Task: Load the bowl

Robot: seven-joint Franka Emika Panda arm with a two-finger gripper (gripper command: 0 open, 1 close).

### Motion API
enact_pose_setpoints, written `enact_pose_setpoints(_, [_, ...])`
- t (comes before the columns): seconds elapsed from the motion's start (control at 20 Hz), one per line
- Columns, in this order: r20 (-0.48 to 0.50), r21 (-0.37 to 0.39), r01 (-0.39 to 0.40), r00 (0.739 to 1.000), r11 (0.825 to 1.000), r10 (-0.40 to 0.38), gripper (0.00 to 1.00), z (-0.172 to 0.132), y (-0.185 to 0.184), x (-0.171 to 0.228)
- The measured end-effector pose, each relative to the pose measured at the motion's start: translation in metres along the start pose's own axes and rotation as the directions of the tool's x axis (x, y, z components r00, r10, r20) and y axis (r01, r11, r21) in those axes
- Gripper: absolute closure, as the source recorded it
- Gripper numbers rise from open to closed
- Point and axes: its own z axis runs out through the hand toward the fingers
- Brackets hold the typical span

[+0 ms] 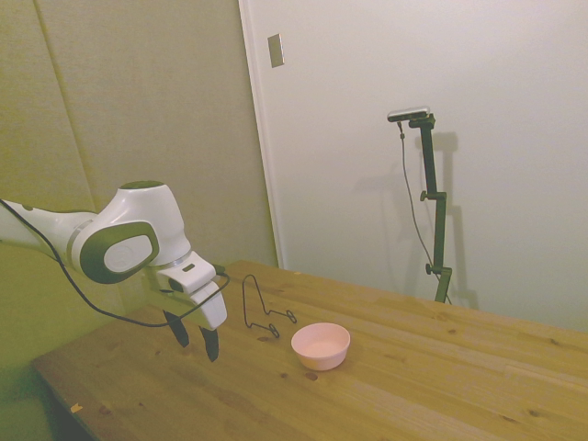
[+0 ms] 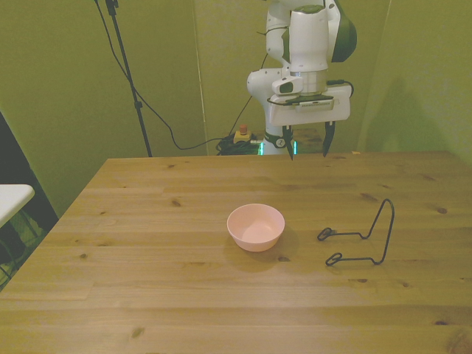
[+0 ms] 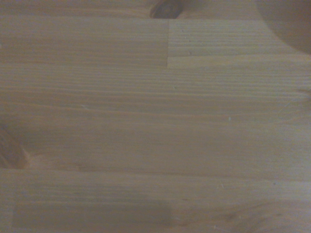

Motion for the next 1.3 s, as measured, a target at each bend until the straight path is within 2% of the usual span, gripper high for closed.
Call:
enact_pose_setpoints(0.25, [-0.005,-0.026,0.012,1.0,1.0,-0.012,0.0,0.007,0.001,0.005])
enact_pose_setpoints(0.65, [-0.099,-0.008,-0.038,0.994,0.999,0.037,0.0,-0.013,-0.014,0.083])
enact_pose_setpoints(1.0, [-0.117,0.002,-0.127,0.985,0.992,0.126,0.0,0.003,-0.04,0.142])
enact_pose_setpoints(1.3, [-0.118,0.006,-0.177,0.977,0.984,0.177,0.0,0.021,-0.052,0.168])
